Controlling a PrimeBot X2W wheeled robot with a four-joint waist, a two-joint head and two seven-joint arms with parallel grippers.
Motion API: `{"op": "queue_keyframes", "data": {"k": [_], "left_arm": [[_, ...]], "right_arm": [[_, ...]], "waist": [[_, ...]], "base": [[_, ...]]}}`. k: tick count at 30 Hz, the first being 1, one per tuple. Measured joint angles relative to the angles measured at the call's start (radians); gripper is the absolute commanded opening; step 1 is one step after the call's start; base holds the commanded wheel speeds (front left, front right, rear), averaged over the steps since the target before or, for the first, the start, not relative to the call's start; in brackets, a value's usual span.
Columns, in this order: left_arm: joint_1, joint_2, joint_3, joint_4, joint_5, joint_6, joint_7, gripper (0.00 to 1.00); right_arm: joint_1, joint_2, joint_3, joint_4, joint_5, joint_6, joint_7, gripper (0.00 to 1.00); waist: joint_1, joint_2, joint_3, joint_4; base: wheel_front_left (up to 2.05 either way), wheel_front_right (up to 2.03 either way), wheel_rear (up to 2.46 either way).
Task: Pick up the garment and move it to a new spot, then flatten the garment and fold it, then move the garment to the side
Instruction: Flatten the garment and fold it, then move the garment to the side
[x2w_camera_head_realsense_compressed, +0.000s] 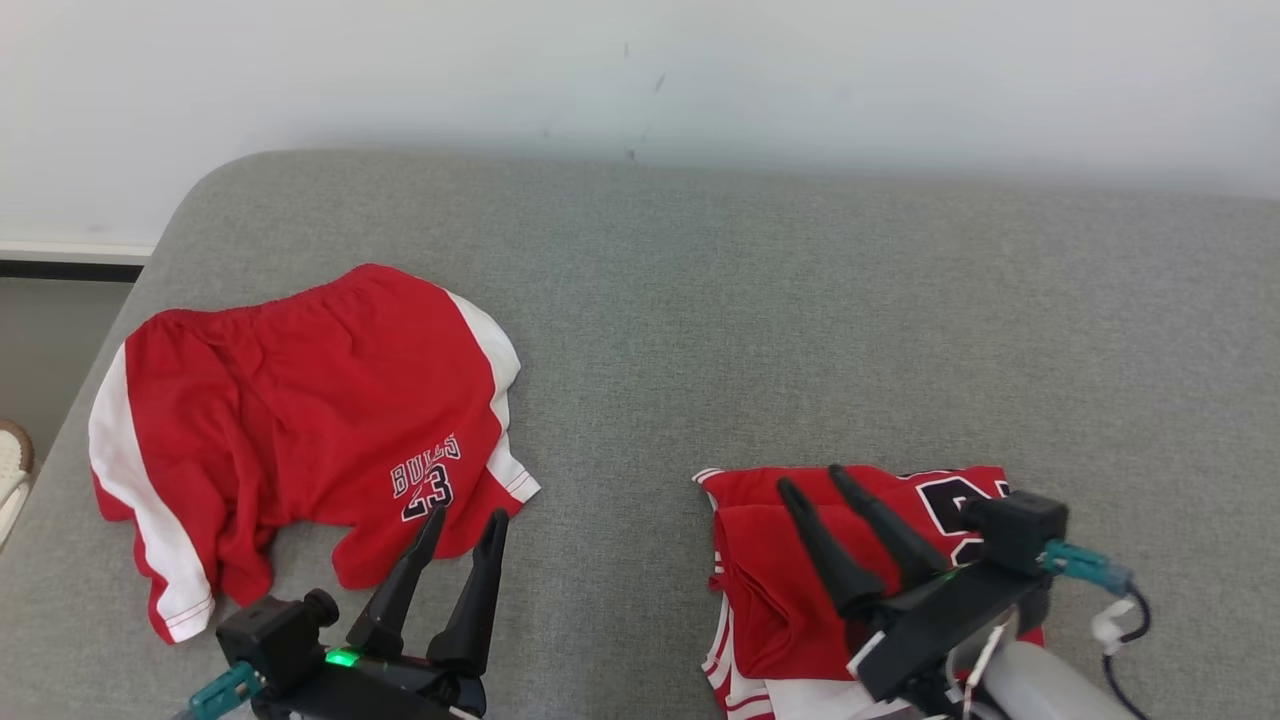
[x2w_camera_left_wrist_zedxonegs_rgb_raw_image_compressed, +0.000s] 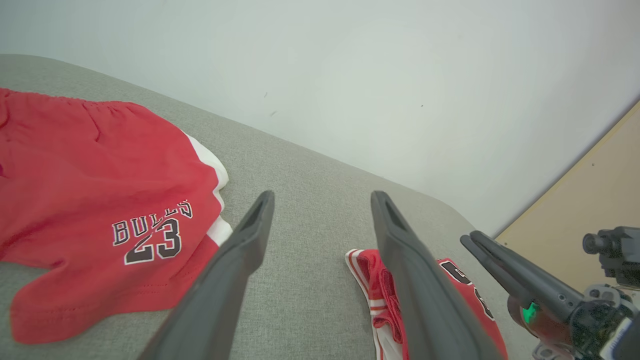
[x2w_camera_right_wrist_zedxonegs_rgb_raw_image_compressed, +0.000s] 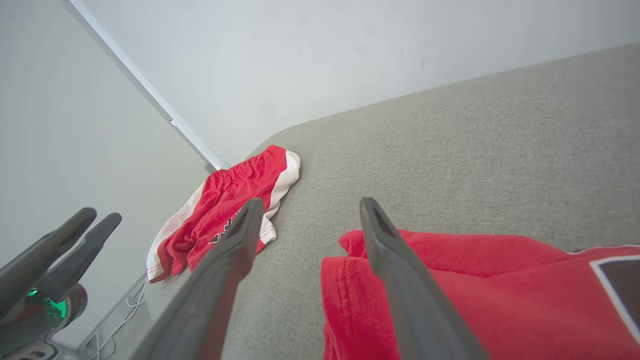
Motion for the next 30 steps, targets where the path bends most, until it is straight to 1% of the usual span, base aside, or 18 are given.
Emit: {"op": "queue_keyframes", "data": {"k": [5, 11, 14, 16, 20, 24, 30], "left_arm": [[0.01, -0.003, 0.012, -0.007, 0.012, 0.0, 0.0, 1.0], [0.031, -0.007, 0.033, -0.022, 0.03, 0.007, 0.0, 1.0], [0.043, -0.01, 0.048, -0.036, 0.047, 0.02, 0.0, 1.0], [0.05, -0.013, 0.063, -0.041, 0.065, 0.036, 0.0, 1.0], [0.05, -0.016, 0.078, -0.053, 0.093, 0.048, 0.0, 1.0], [0.05, -0.018, 0.092, -0.061, 0.104, 0.054, 0.0, 1.0], [0.05, -0.024, 0.102, -0.075, 0.136, 0.057, 0.0, 1.0]], "right_arm": [[0.007, -0.065, -0.048, -0.029, 0.001, 0.0, -0.027, 1.0], [0.035, -0.108, -0.101, -0.06, 0.0, -0.002, -0.053, 1.0], [0.058, -0.129, -0.123, -0.076, -0.003, -0.023, -0.06, 1.0], [0.074, -0.144, -0.138, -0.08, -0.009, -0.04, -0.062, 1.0], [0.114, -0.169, -0.172, -0.081, -0.016, -0.072, -0.07, 1.0], [0.129, -0.174, -0.184, -0.078, -0.02, -0.088, -0.071, 1.0], [0.148, -0.174, -0.201, -0.076, -0.018, -0.097, -0.072, 1.0]], "waist": [[0.0, 0.0, -0.007, -0.017], [-0.0001, 0.0, -0.016, -0.039], [-0.0001, 0.0, -0.02, -0.049], [-0.0001, 0.0, -0.02, -0.055], [0.0, 0.0, -0.019, -0.061], [-0.0001, 0.0001, -0.017, -0.064], [0.0, 0.0, -0.012, -0.065]], "base": [[0.0, 0.0, 0.0], [0.0, 0.0, 0.0], [0.0, 0.0, 0.0], [0.0, 0.0, 0.0], [0.0, 0.0, 0.0], [0.0, 0.0, 0.0], [0.0, 0.0, 0.0]]}}
